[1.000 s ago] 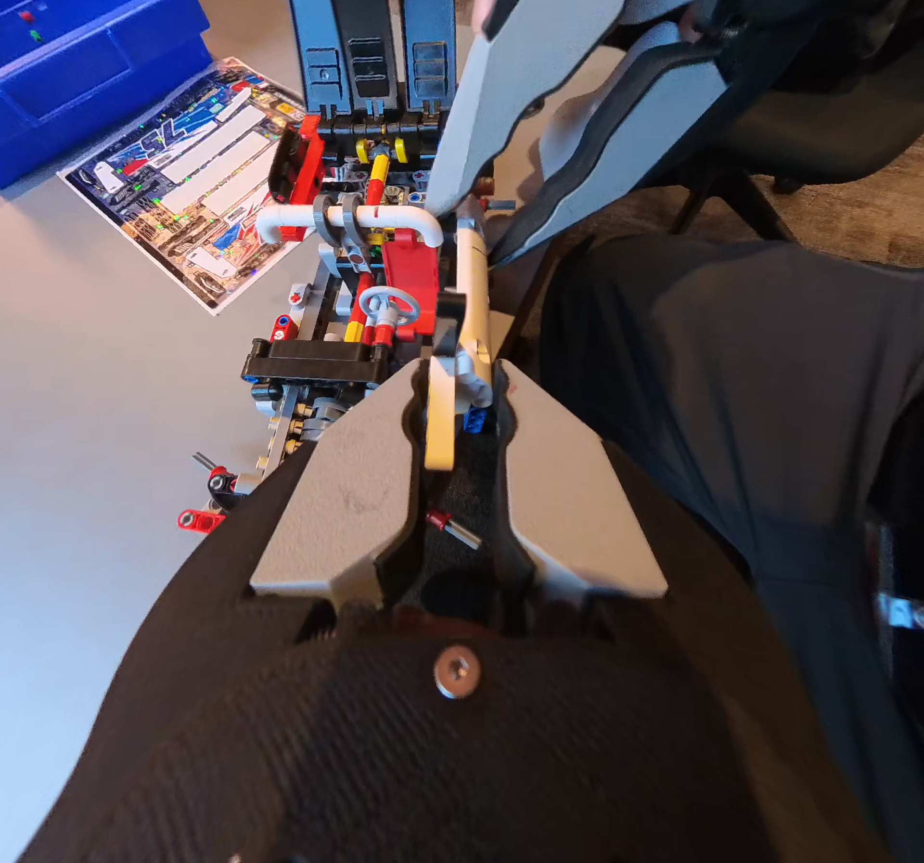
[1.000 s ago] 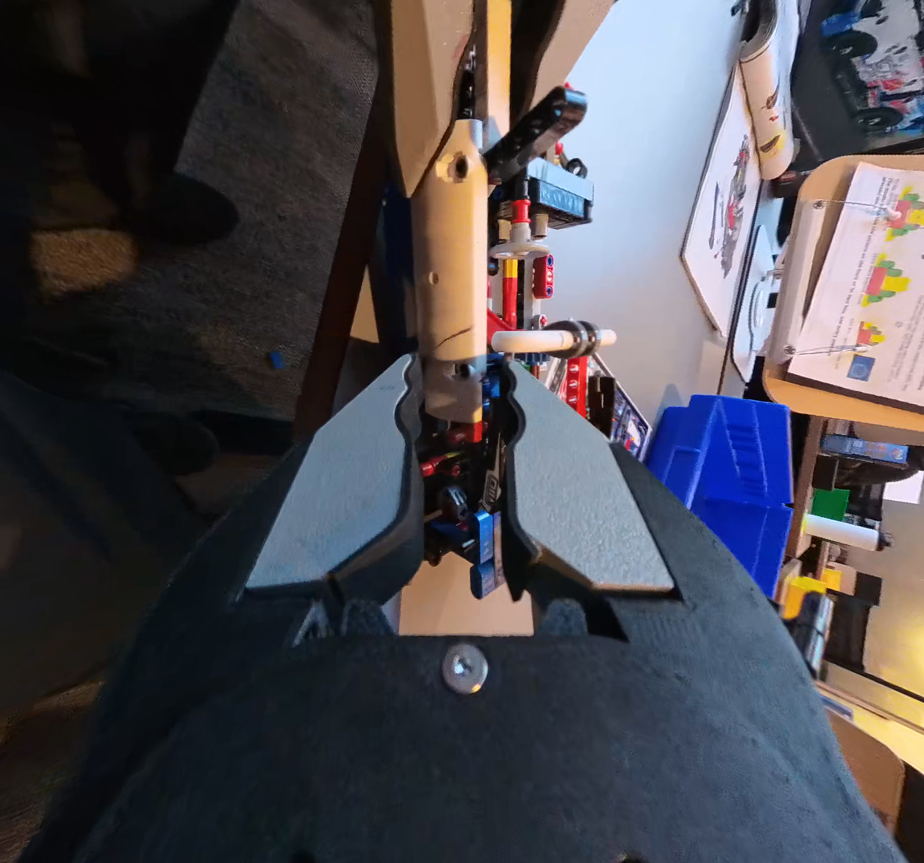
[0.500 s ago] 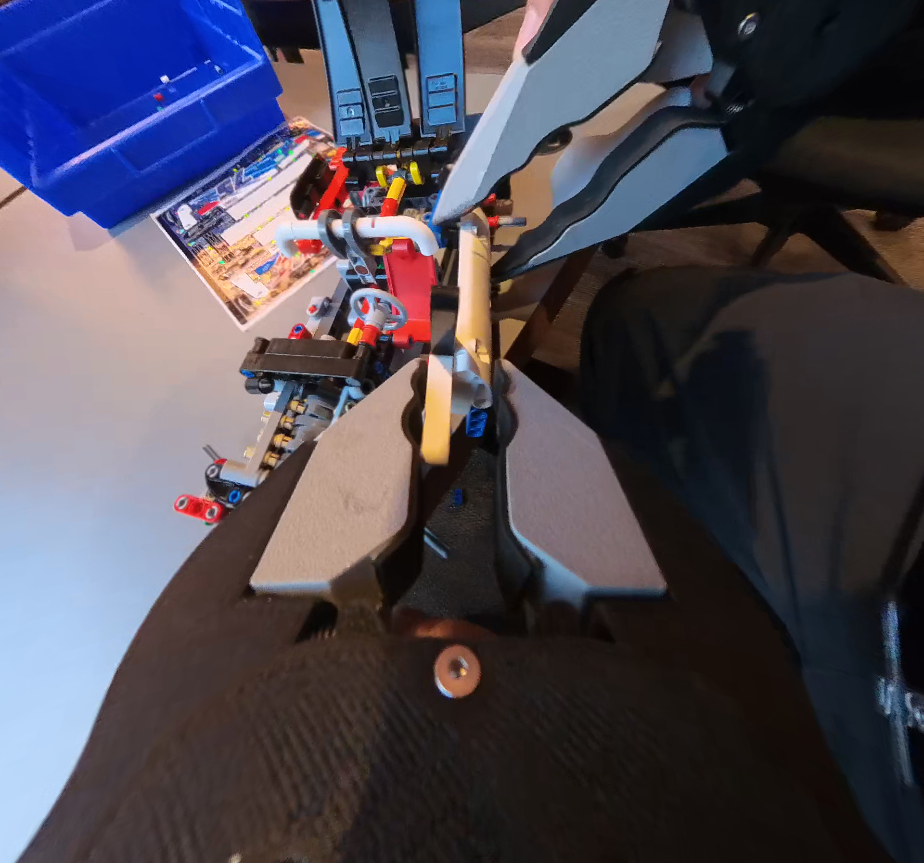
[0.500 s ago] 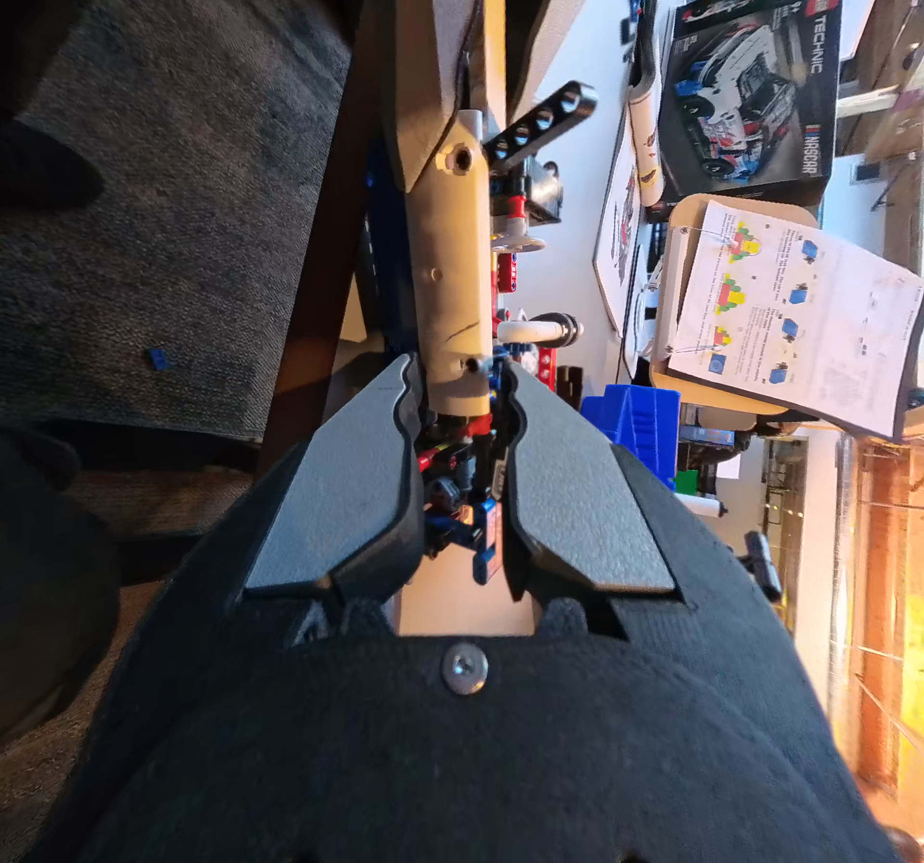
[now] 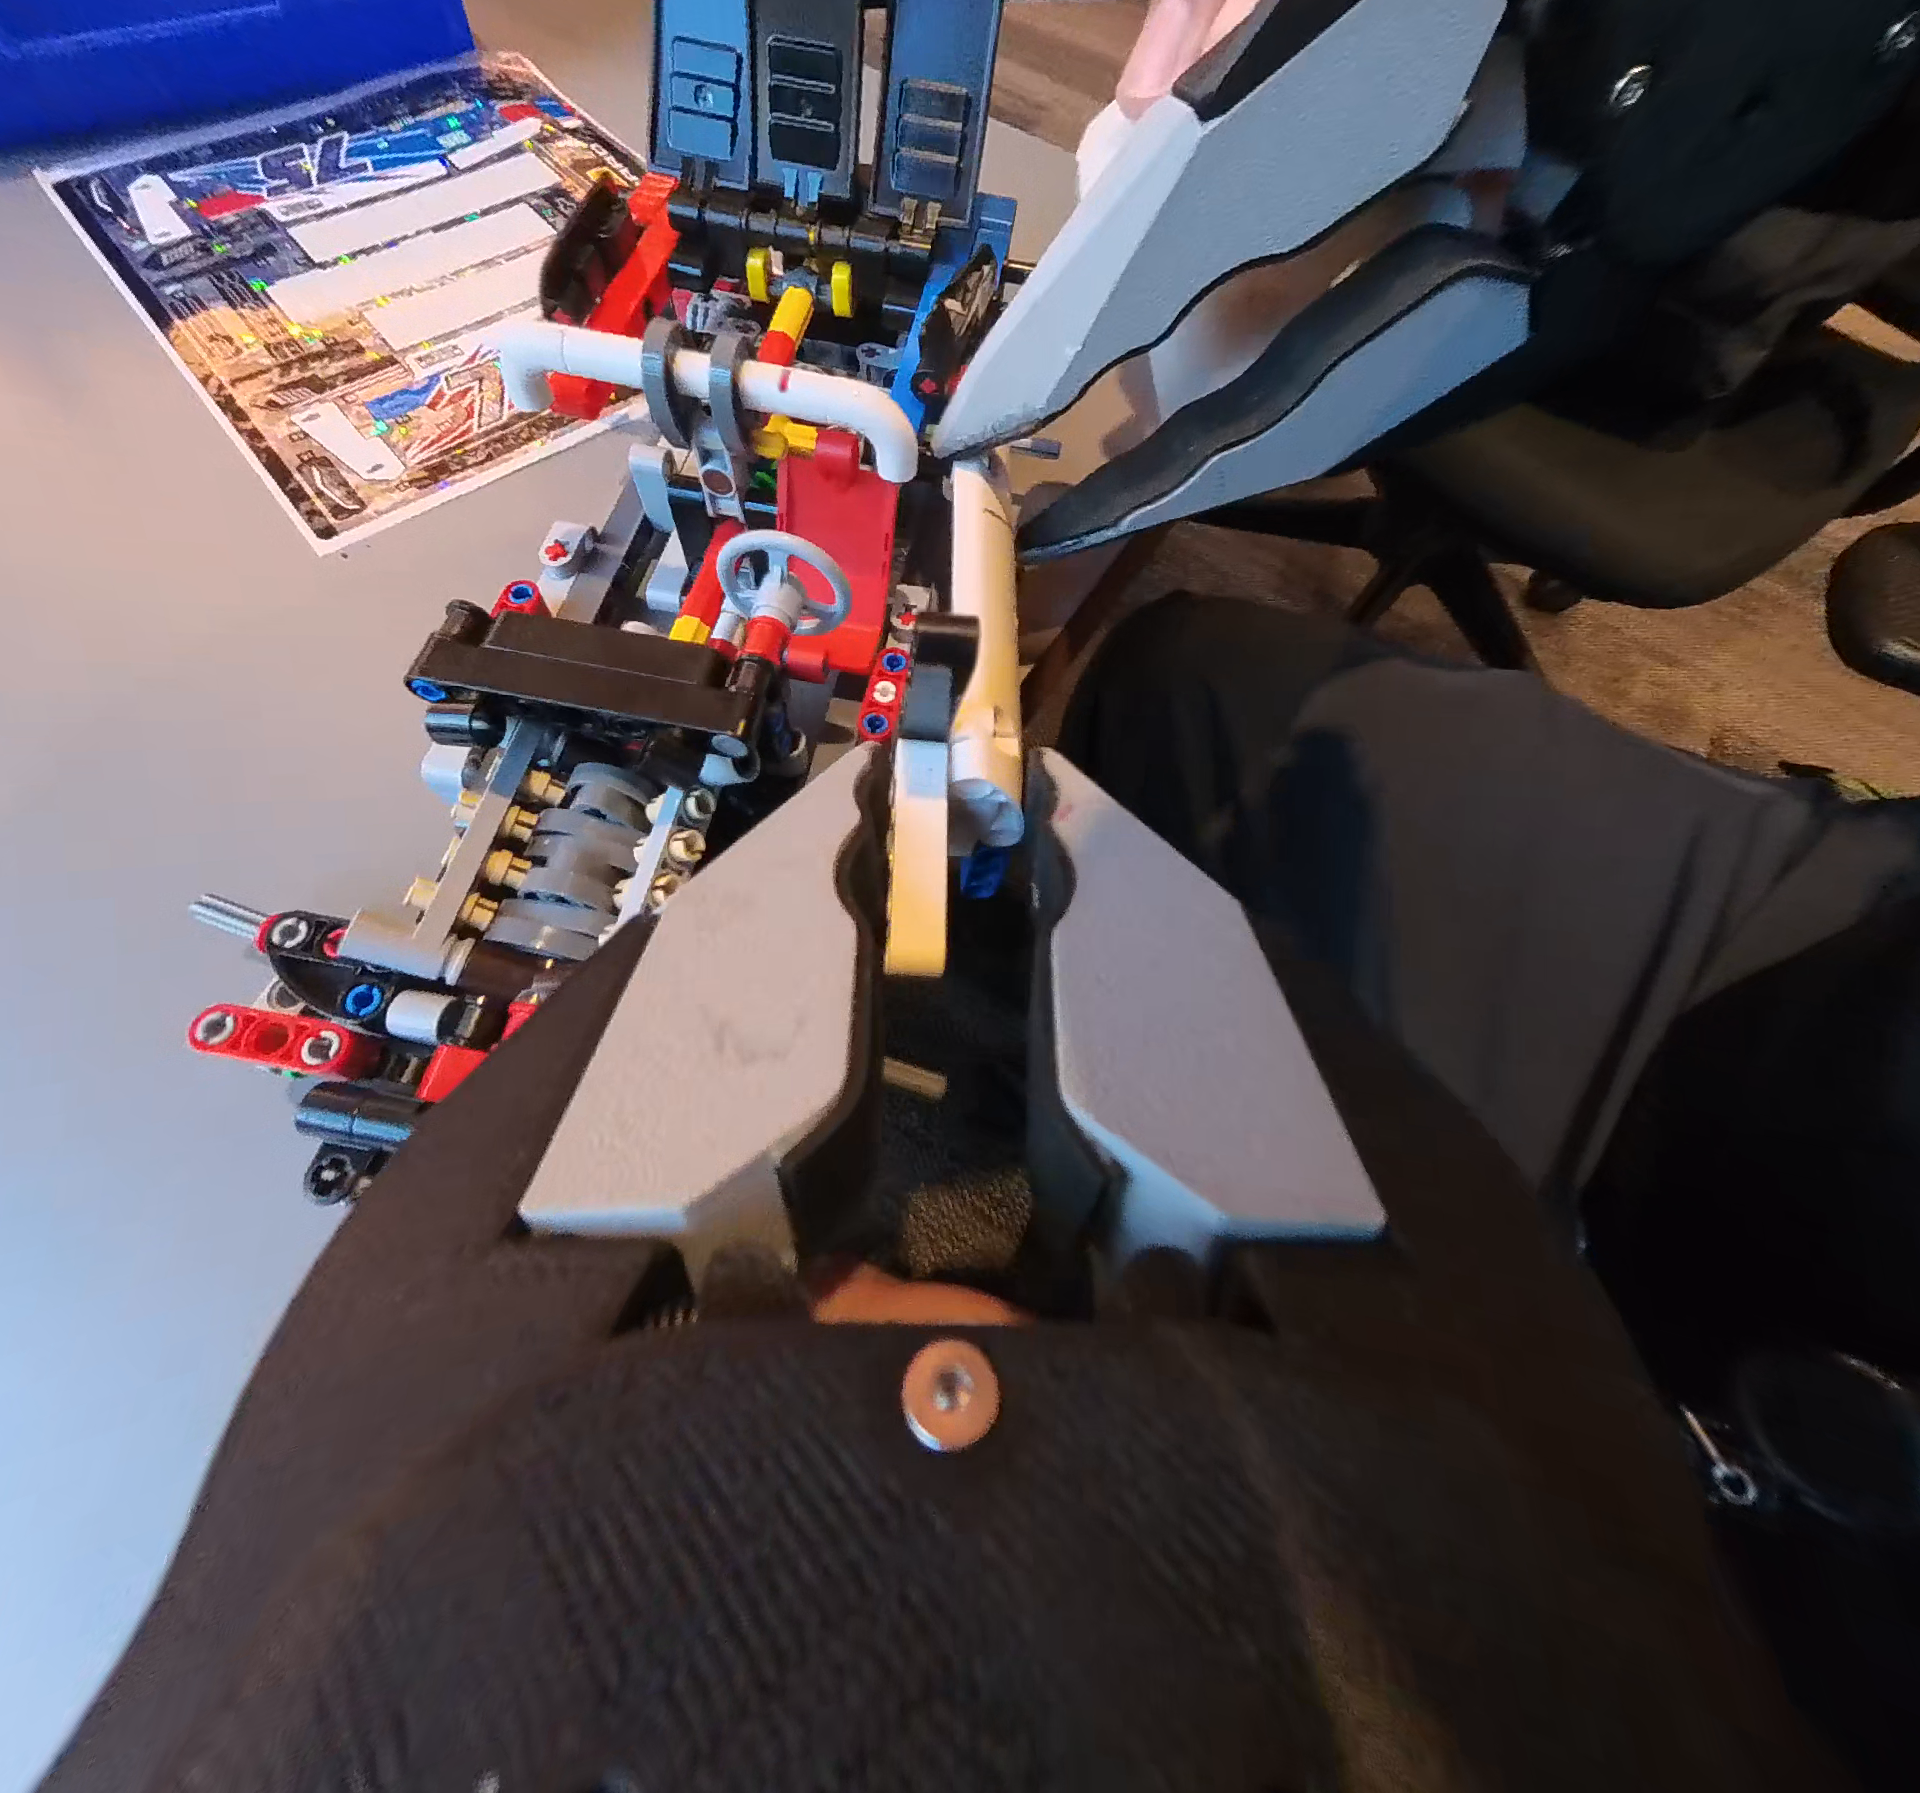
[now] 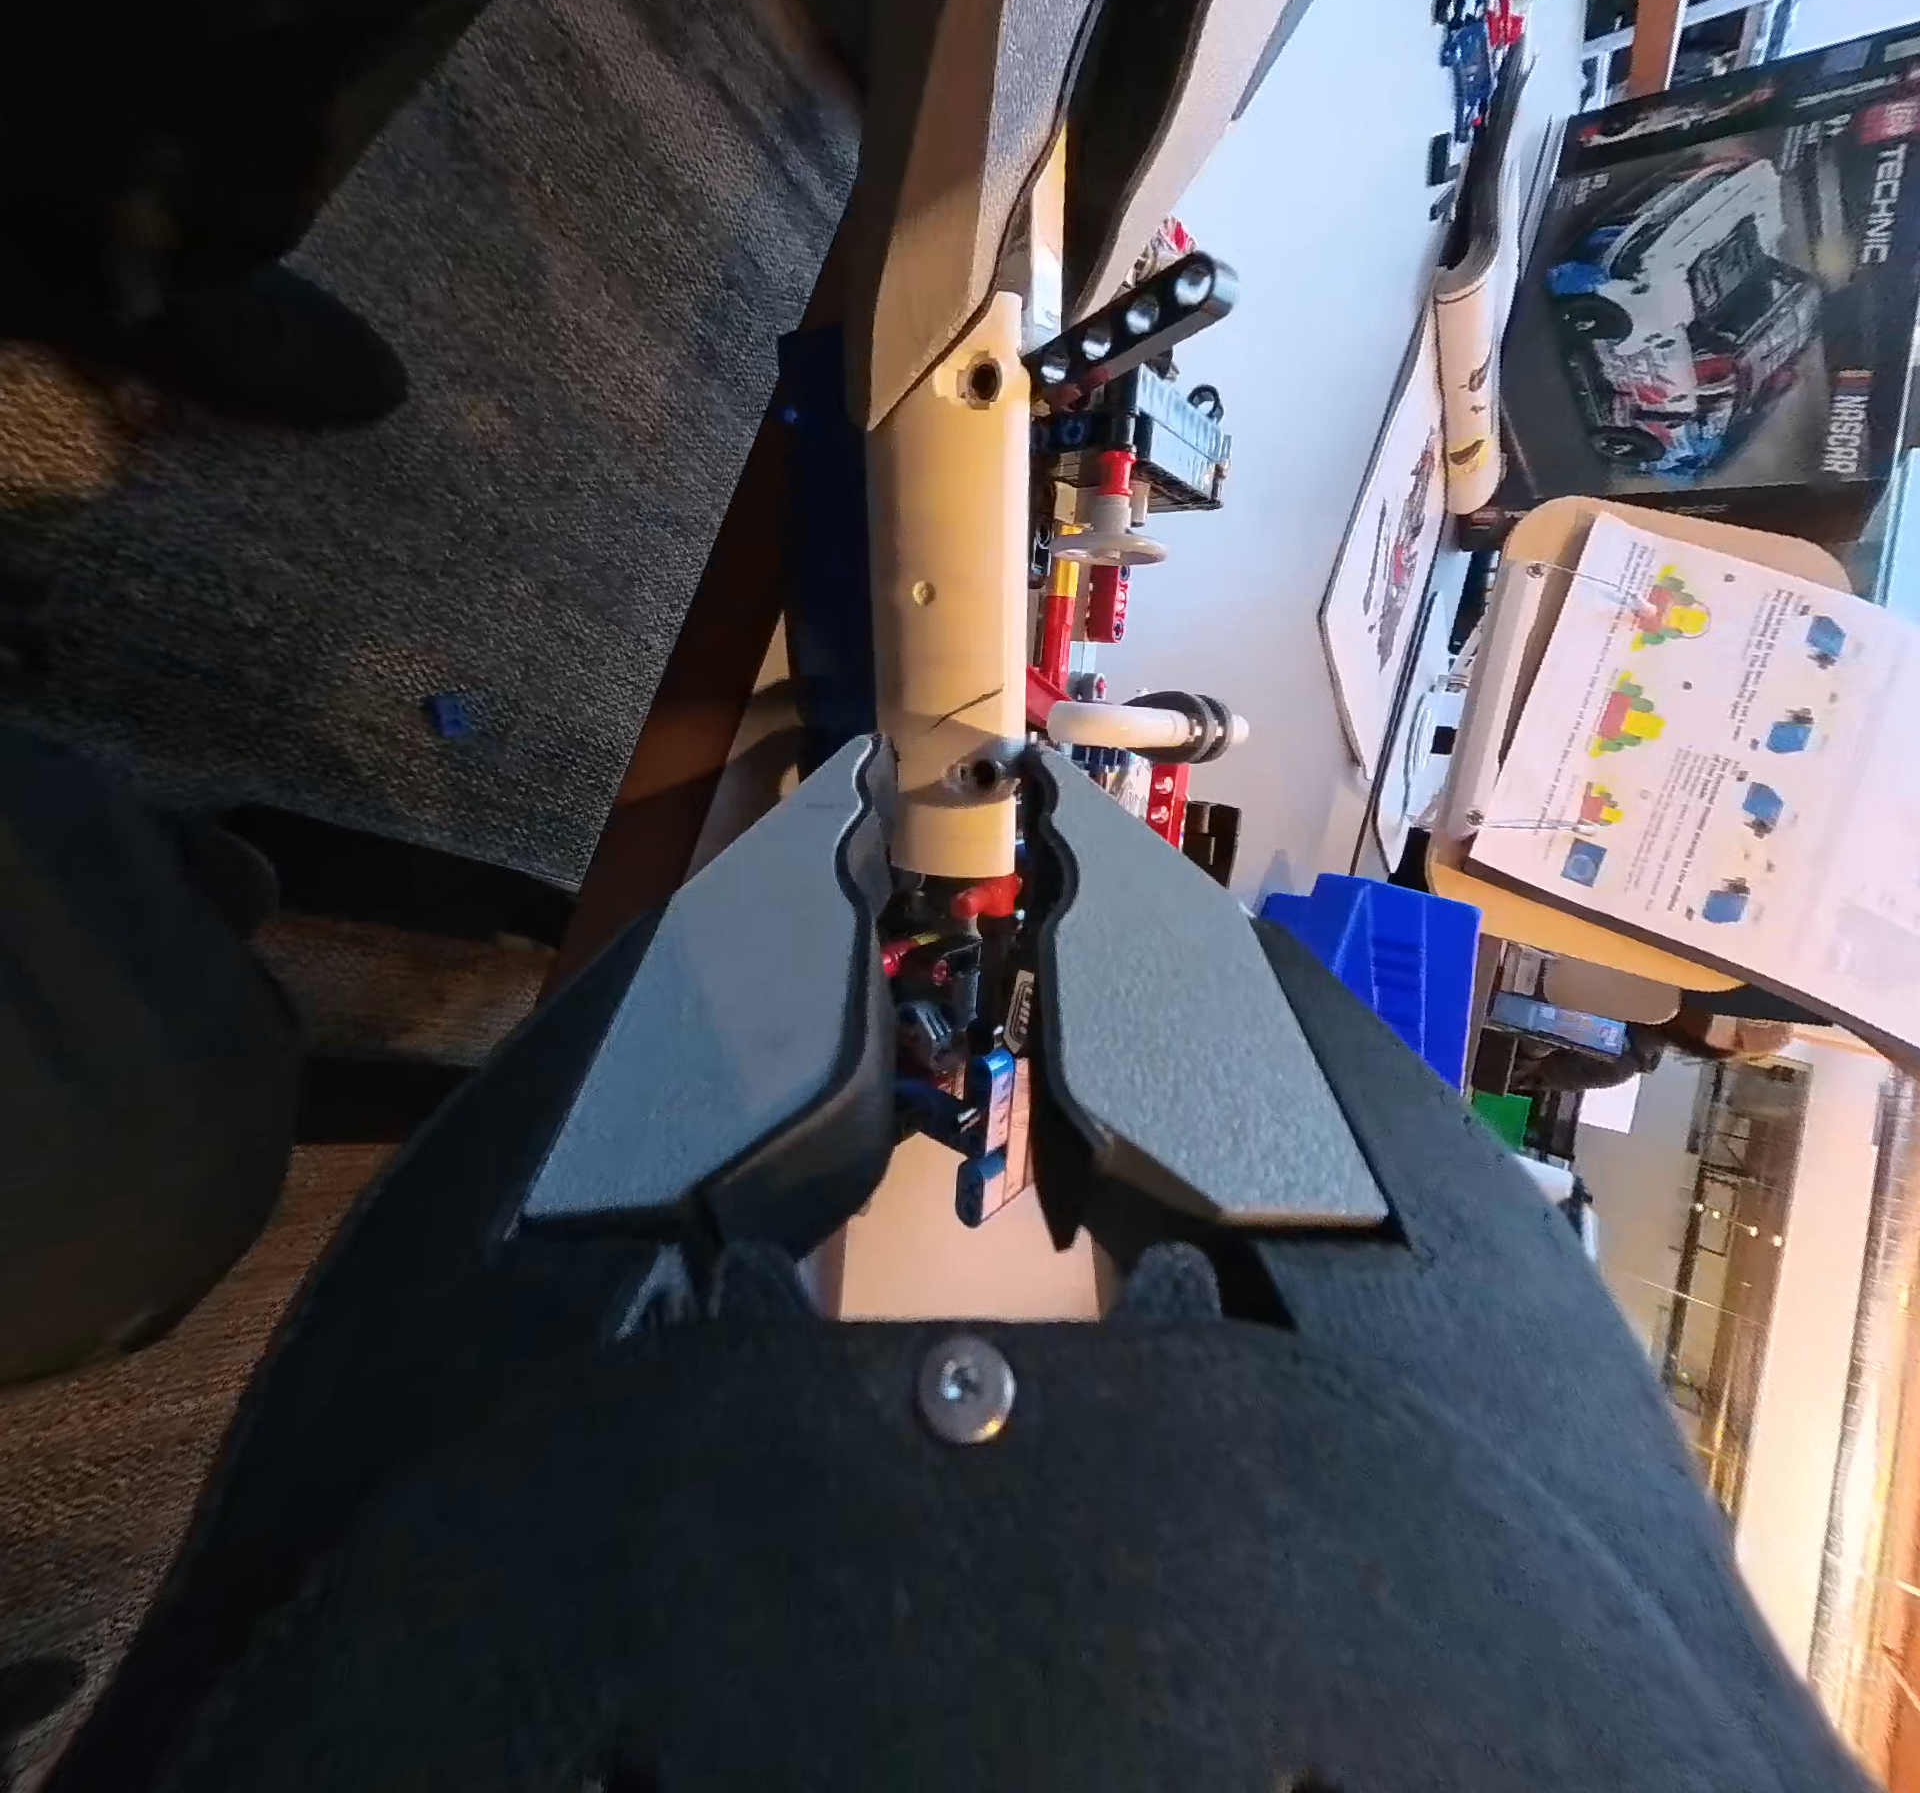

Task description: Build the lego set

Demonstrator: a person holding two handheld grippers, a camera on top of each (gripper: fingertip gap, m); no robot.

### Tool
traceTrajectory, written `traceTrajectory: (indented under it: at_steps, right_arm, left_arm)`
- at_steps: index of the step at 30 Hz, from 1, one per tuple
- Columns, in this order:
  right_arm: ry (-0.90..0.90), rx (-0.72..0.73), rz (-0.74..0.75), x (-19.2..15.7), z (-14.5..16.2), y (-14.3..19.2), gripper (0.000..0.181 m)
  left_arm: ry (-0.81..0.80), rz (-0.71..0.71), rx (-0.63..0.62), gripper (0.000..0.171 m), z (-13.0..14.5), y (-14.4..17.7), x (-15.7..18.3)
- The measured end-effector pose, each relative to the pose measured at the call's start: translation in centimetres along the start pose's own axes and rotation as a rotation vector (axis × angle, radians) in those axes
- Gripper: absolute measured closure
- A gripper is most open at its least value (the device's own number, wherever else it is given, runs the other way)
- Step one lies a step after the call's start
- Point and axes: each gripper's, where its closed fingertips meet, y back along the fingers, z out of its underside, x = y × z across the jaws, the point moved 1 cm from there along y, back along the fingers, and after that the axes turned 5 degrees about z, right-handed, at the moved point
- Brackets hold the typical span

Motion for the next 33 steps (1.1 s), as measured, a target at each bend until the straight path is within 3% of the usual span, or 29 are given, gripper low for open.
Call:
traceTrajectory:
  at_steps: [7, 16, 24, 30, 31, 33]
  right_arm:
    - [-0.013, -0.018, 0.008, 0.0, 0.1, -0.1, 0.157]
    - [-0.133, -0.043, -0.084, 0.3, 0.3, -0.4, 0.158]
    - [-0.265, -0.064, 0.003, 0.2, 0.3, -0.6, 0.153]
    - [-0.591, 0.114, -0.157, 3.4, -0.9, 1.5, 0.156]
    - [-0.617, 0.113, -0.225, 3.5, -0.8, 1.7, 0.159]
    - [-0.649, 0.053, -0.358, 3.3, -0.3, 1.3, 0.147]
  left_arm:
    - [-0.015, 0.008, -0.04, 0.148, 0.1, 0.0, 0.0]
    - [0.116, 0.124, -0.088, 0.149, -0.4, 0.1, -0.6]
    - [0.17, 0.19, -0.131, 0.149, -0.6, 0.1, -1.2]
    - [0.132, 0.192, -0.16, 0.149, -0.4, -0.1, -1.1]
    - [0.13, 0.191, -0.162, 0.149, -0.4, -0.1, -1.1]
    - [0.119, 0.187, -0.168, 0.149, -0.5, -0.1, -1.1]
